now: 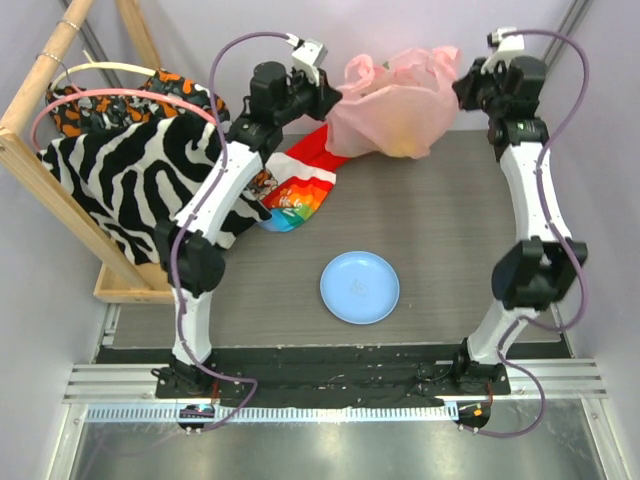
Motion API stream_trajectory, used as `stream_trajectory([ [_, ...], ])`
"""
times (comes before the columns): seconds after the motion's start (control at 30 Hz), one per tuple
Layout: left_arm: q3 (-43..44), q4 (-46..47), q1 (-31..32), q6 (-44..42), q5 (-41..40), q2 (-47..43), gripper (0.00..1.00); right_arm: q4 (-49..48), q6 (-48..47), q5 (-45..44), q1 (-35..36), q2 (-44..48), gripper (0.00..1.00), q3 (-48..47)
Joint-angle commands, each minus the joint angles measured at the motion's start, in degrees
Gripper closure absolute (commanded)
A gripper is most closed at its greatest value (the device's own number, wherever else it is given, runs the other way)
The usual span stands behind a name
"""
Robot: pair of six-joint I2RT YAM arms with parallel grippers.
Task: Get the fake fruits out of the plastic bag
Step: Pick up the plastic bag at the center of the board, then place the plastic bag at the center of the board.
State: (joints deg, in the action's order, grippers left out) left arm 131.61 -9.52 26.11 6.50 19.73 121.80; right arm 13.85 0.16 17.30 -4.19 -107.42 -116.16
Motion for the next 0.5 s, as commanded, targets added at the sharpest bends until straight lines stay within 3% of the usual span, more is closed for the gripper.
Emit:
stream_trajectory([
  [0.0, -17.4, 0.12, -0.27, -0.71, 9.1, -14.01, 1.0, -1.28, -2.52, -0.42, 0.32, 16.42, 0.99, 26.02],
  [0.03, -26.14, -0.49, -0.18, -0.18, 9.89, -15.44, 1.0, -1.19, -3.67, -0.69, 0.32, 21.93, 0.99, 31.38],
  [0.07, -30.32, -1.46, -0.18, 0.52, 11.81, -17.19, 1.0, -0.76, -4.64, -0.95, 0.32, 24.51, 0.99, 41.44],
  [0.17, -45.15, -2.08, -0.01, 1.49, 13.32, -23.35, 0.94, 1.08, -7.54, -2.35, 0.32, 33.11, 0.99, 56.07],
  [0.27, -53.8, -3.74, 0.17, 1.93, 13.85, -26.96, 0.79, 5.2, -7.46, -3.85, 0.32, 36.48, 0.98, 61.47],
  [0.3, -54.7, -4.62, 0.17, 1.94, 13.76, -27.49, 0.71, 6.62, -7.46, -3.33, 0.32, 36.75, 0.93, 61.4],
  [0.33, -54.97, -6.02, 0.17, 1.67, 13.5, -28.19, 0.59, 8.29, -7.46, -1.67, 0.32, 36.66, 0.73, 60.71],
  [0.37, -54.54, -9.0, 0.17, 1.32, 12.97, -28.54, 0.55, 11.87, -7.63, -0.61, 0.32, 36.4, 0.64, 57.31],
  [0.43, -53.31, -11.39, 0.17, 1.14, 10.69, -29.51, 0.44, 15.49, -7.99, 4.11, 0.32, 36.14, 0.48, 52.03],
  [0.47, -52.34, -13.14, 0.08, 0.97, 10.42, -30.73, 0.42, 18.55, -8.42, 6.06, 0.41, 35.88, 0.46, 45.91],
])
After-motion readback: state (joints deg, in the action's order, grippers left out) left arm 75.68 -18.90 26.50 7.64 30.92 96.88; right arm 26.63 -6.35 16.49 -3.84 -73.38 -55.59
